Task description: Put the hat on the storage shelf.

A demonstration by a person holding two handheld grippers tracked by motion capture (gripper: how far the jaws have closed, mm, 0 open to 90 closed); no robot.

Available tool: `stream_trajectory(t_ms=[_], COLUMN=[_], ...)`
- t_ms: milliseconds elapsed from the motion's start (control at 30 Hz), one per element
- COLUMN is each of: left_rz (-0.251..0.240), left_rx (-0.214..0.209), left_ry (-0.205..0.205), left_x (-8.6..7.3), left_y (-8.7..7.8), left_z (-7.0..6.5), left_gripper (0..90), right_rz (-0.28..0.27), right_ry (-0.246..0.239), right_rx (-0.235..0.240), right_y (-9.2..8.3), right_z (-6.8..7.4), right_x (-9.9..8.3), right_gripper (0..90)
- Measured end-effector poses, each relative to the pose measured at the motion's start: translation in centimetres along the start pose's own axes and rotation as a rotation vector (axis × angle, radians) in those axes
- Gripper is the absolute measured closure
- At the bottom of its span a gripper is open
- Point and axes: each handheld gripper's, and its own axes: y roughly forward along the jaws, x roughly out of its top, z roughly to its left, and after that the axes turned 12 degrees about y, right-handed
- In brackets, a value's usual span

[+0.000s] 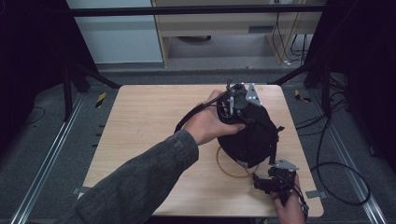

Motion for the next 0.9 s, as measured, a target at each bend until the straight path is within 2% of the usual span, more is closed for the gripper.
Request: stream_trajectory(t_ms=[200, 367, 467, 600, 900], left_rz=[-0.011, -0.036, -0.046, -0.054, -0.068], left_rx=[0.026, 0.037, 0.038, 0.018, 0.001], left_ry=[-0.003, -0.007, -0.016, -0.033, -0.028], left_x=[0.0, 0.1, 0.1, -0.2, -0.7], left_y=[-0.1, -0.1, -0.1, 0.0, -0.1], left_z=[0.0, -0.2, -0.3, -0.4, -1.1], left_gripper=[46.4, 25.5, 18.4, 13.2, 5.7], right_rz=[0.000, 0.000, 0.000, 0.000, 0.000], right_ry=[0.000, 0.000, 0.000, 0.001, 0.000], right_rx=[0.000, 0.000, 0.000, 0.000, 0.000], right_y=[0.0, 0.0, 0.0, 0.0, 0.0], right_z=[0.0, 0.0, 0.0, 0.0, 0.0], right_x=[0.0, 0.0, 0.0, 0.0, 0.0], right_gripper=[0.3, 0.3, 0.3, 0.3, 0.3])
